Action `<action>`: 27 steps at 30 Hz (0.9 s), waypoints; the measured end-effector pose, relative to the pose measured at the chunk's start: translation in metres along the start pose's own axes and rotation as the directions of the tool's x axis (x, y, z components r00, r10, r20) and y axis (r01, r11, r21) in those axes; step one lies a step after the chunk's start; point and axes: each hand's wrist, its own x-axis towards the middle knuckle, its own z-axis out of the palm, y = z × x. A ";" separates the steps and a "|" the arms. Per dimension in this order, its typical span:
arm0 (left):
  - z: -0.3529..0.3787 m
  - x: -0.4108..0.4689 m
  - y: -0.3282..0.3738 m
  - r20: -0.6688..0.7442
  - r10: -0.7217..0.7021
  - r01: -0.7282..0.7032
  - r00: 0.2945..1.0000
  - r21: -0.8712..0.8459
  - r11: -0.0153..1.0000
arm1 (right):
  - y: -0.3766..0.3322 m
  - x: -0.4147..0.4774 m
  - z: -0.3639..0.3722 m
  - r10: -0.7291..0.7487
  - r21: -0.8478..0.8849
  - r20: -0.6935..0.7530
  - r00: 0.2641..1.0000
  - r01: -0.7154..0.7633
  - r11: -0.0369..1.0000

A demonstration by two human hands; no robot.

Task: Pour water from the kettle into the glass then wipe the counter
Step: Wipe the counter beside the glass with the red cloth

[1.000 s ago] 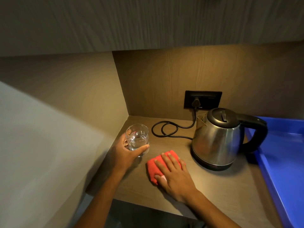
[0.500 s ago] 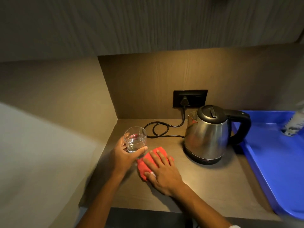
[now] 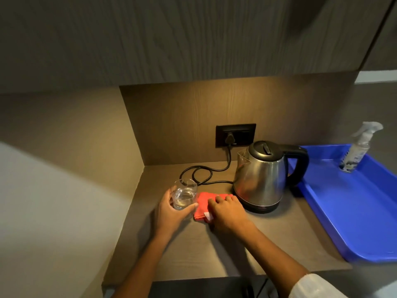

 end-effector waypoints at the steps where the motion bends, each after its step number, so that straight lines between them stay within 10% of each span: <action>1: -0.001 -0.001 0.001 0.009 0.004 -0.004 1.000 0.010 1.000 | 0.000 -0.004 -0.001 -0.010 -0.022 -0.065 0.998 0.008 1.000; 14: 0.012 -0.022 0.012 0.163 -0.019 0.013 0.986 0.039 0.999 | 0.040 -0.081 -0.019 0.275 0.385 -0.303 0.912 -0.147 0.911; 19: 0.008 -0.084 0.052 -0.228 0.332 -0.317 0.915 0.101 0.943 | 0.050 -0.109 -0.025 0.240 0.457 -0.468 0.851 0.001 0.889; 27: 0.124 -0.143 0.190 0.248 0.036 0.093 0.968 -0.487 0.868 | 0.152 -0.192 -0.033 0.311 0.562 -0.537 0.784 0.057 0.825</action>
